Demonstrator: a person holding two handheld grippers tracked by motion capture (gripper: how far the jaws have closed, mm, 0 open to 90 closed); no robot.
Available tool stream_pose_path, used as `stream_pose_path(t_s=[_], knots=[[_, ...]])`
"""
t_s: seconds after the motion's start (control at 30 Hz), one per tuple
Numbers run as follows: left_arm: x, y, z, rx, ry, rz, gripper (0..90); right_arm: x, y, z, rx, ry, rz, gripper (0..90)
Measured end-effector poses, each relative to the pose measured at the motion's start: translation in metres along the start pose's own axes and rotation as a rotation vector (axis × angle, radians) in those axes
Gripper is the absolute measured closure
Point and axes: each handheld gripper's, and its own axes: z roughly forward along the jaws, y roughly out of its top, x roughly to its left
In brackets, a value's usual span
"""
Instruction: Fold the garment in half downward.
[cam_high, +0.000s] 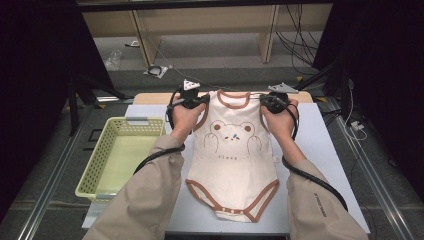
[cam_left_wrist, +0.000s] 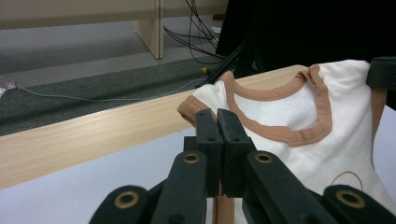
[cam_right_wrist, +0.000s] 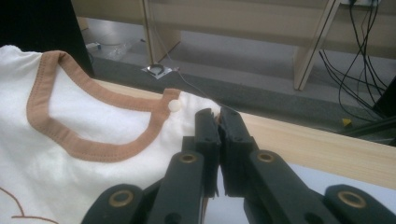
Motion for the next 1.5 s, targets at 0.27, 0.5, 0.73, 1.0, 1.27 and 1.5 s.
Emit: stream_pose_path(t_s=[0.27,0.5,0.73,1.0,1.27,1.5], knots=[[0.001,-0.006,-0.002,0.000,-0.007,-0.003,87.9,0.000,-0.005,-0.004,-0.005,0.007,-0.008,87.4],[0.000,-0.009,-0.004,-0.003,-0.015,-0.005,87.9,0.001,-0.010,-0.008,-0.009,0.019,-0.011,87.4],[-0.001,-0.012,-0.007,-0.008,-0.024,-0.007,88.0,0.001,-0.013,-0.011,-0.012,0.025,-0.014,87.4],[-0.001,-0.015,-0.012,-0.013,-0.035,-0.013,87.9,0.002,-0.014,-0.015,-0.019,0.033,-0.017,87.4],[-0.002,-0.017,-0.015,-0.020,-0.041,-0.015,88.0,0.004,-0.016,-0.018,-0.023,0.039,-0.021,87.4],[-0.003,-0.020,-0.017,-0.023,-0.046,-0.014,88.0,0.005,-0.018,-0.022,-0.029,0.043,-0.028,87.4]])
